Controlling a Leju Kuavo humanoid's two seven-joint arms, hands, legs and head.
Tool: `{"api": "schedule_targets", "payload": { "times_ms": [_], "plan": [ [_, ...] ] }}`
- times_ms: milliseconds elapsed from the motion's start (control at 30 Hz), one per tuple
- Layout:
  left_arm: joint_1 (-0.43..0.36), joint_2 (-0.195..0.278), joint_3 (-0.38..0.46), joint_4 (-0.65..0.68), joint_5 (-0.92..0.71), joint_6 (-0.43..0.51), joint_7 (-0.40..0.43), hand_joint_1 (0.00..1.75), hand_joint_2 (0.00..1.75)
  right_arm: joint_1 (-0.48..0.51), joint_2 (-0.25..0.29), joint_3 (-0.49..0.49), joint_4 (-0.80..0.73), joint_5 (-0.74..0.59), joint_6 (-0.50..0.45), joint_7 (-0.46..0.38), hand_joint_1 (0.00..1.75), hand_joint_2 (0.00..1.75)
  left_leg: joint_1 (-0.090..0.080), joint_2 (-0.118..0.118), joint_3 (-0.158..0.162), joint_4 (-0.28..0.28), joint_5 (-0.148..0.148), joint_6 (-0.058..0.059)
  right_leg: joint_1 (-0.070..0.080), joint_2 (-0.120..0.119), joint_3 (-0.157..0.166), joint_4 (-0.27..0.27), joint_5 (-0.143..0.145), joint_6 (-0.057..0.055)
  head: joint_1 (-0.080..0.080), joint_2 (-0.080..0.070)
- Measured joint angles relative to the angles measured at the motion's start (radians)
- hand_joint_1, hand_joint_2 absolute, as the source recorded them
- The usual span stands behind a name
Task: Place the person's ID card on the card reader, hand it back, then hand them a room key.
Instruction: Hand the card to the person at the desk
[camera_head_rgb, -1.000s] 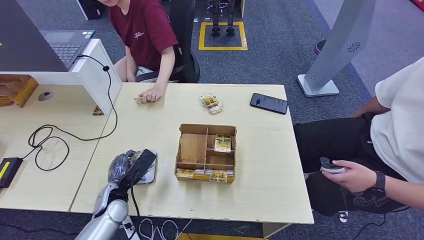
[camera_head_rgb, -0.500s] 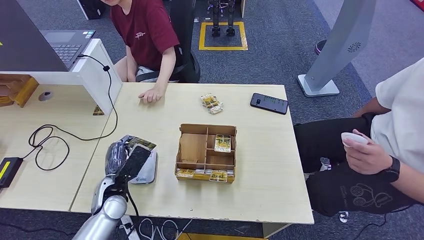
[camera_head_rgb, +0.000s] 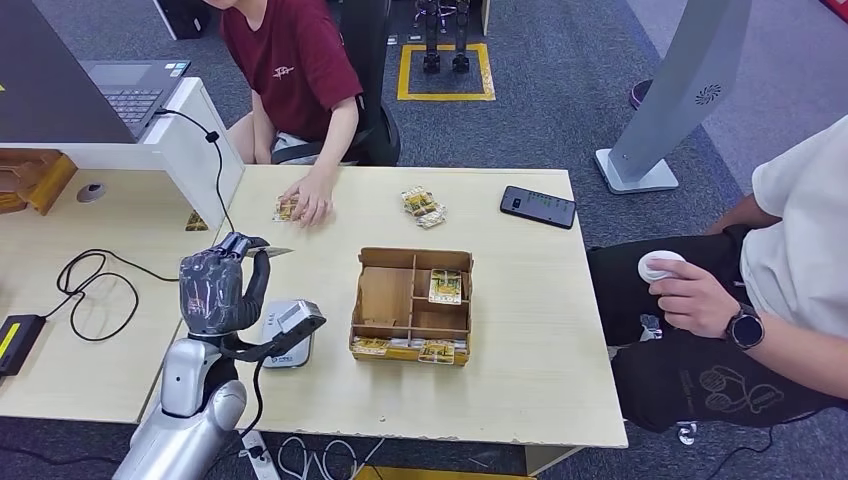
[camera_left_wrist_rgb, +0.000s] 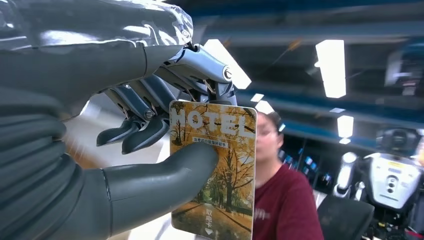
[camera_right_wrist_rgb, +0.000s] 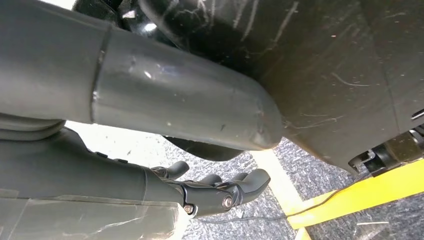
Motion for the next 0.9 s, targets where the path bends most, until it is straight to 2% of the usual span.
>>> {"api": "schedule_targets", "payload": {
  "times_ms": [133,467,900],
  "plan": [
    [-0.028,0.023,0.000,0.017,-0.181,0.000,0.051,1.75,1.75,-0.009,-0.001,0.008,-0.005,0.009,0.010,0.003,0.00,0.00,0.000,0.001,0.000,0.000,0.000,0.000,0.000,0.001,0.000,0.000,0.000,0.000,0.000,0.000],
    [-0.069,0.053,0.000,0.055,-0.229,0.000,0.086,1.75,1.75,-0.010,-0.004,0.011,-0.011,0.017,0.003,-0.011,0.00,0.00,0.000,0.001,0.000,0.000,0.000,0.000,0.000,0.001,-0.001,0.000,0.000,0.000,0.000,0.000],
    [-0.071,0.010,0.077,0.064,-0.177,0.000,0.016,1.75,1.75,0.008,-0.004,0.012,-0.011,0.016,-0.019,-0.013,0.00,0.00,0.000,0.001,0.000,0.000,0.000,0.000,0.000,0.001,-0.001,0.000,0.000,0.000,0.000,0.000]
  ]
}}
